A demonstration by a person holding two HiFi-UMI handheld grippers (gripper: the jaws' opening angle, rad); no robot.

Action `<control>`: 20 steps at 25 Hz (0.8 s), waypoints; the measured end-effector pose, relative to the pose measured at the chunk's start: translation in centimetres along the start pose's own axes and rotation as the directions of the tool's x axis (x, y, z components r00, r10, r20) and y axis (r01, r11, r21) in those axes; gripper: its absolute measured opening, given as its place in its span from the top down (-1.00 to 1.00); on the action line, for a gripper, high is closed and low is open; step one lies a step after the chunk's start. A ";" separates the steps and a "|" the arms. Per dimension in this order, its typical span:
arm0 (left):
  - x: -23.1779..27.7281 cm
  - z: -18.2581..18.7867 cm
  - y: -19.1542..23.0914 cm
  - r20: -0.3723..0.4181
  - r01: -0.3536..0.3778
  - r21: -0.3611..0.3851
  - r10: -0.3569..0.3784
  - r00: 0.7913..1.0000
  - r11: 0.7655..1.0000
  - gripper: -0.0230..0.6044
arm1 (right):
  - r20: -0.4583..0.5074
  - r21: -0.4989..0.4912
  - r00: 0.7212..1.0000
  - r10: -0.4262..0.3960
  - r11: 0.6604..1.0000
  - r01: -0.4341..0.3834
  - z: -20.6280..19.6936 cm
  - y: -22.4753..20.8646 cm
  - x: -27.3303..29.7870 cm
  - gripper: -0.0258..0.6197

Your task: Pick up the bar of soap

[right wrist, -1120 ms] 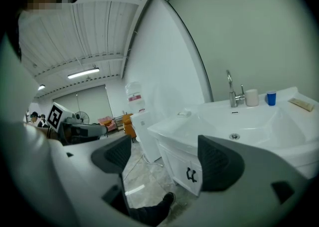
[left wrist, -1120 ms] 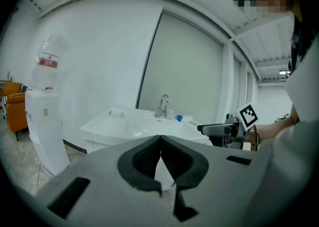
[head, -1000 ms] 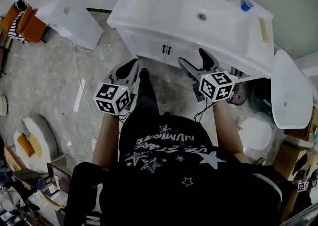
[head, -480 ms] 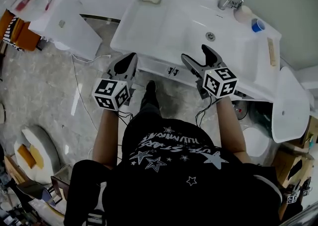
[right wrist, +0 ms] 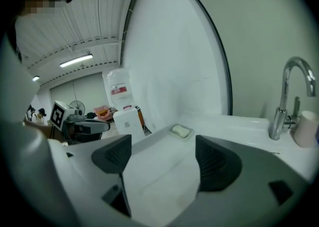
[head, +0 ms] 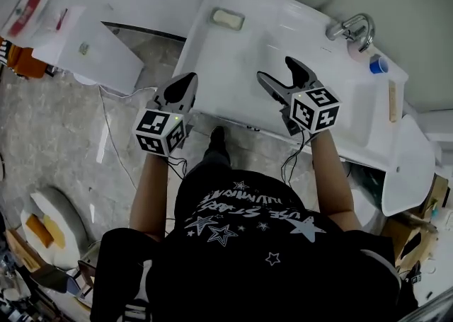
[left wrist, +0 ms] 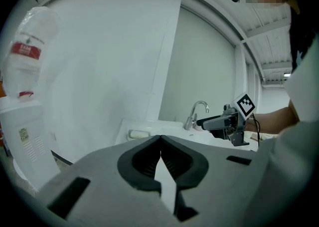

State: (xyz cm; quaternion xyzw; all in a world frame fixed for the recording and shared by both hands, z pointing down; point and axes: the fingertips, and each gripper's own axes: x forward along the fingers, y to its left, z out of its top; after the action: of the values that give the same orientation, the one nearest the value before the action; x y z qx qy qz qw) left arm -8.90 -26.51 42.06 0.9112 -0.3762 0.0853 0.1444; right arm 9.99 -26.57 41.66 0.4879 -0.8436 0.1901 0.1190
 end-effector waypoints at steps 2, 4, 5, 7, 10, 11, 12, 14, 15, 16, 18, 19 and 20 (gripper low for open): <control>1.1 0.5 1.6 -0.006 0.003 0.000 -0.003 1.000 1.000 0.90 | -0.021 -0.027 1.000 0.009 1.000 -0.009 1.1 -0.6 2.4 -0.32; 2.3 0.9 3.1 -0.009 0.008 -0.010 -0.008 1.000 1.000 0.90 | -0.046 -0.051 0.999 0.019 0.998 -0.021 2.1 -1.2 4.8 -0.27; 2.9 1.0 3.9 -0.011 0.010 -0.015 -0.010 1.000 1.000 0.90 | -0.060 -0.063 0.998 0.023 0.998 -0.027 2.5 -1.4 6.1 -0.26; 4.0 1.3 5.4 -0.015 0.015 -0.023 -0.015 1.000 1.000 0.90 | -0.082 -0.083 0.996 0.030 0.996 -0.037 3.3 -1.8 8.4 -0.26; 5.7 1.7 7.4 -0.021 0.016 -0.027 -0.017 1.000 1.000 0.90 | -0.114 -0.101 0.993 0.041 0.993 -0.053 4.0 -2.6 11.5 -0.23; 6.2 1.9 8.0 -0.023 0.016 -0.028 -0.016 1.000 0.999 0.90 | -0.130 -0.110 0.990 0.046 0.992 -0.061 4.1 -2.9 12.4 -0.23; 6.7 2.1 8.6 -0.024 0.015 -0.029 -0.016 1.000 0.999 0.90 | -0.150 -0.121 0.987 0.051 0.990 -0.069 4.1 -3.2 13.4 -0.22; 7.5 2.3 9.7 -0.024 0.013 -0.037 -0.014 1.000 0.999 0.90 | -0.196 -0.154 0.979 0.055 0.984 -0.086 4.0 -3.8 15.2 -0.20; 7.8 2.3 10.2 -0.025 0.012 -0.042 -0.014 1.000 0.999 0.90 | -0.220 -0.174 0.974 0.056 0.980 -0.095 3.9 -4.1 16.1 -0.18; 8.2 2.3 10.7 -0.027 0.012 -0.047 -0.013 1.000 0.999 0.90 | -0.244 -0.193 0.968 0.056 0.975 -0.105 3.9 -4.3 17.0 -0.15; 8.8 2.2 11.7 -0.032 0.010 -0.054 -0.012 0.999 0.999 0.90 | -0.294 -0.224 0.954 0.056 0.966 -0.126 3.5 -4.9 18.9 -0.13; 9.1 2.0 12.3 -0.035 0.009 -0.058 -0.011 0.999 0.998 0.90 | -0.318 -0.236 0.947 0.054 0.962 -0.134 3.2 -5.2 19.7 -0.12; 9.4 1.8 12.7 -0.039 0.008 -0.063 -0.010 0.999 0.998 0.90 | -0.339 -0.247 0.939 0.049 0.959 -0.140 2.9 -5.6 20.5 -0.10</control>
State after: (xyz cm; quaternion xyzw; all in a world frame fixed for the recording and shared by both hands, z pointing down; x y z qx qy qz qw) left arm -11.29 -41.90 45.33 0.9060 -0.3718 0.0906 0.1808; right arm 4.61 -46.35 48.08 0.3872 -0.8523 0.1589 0.3137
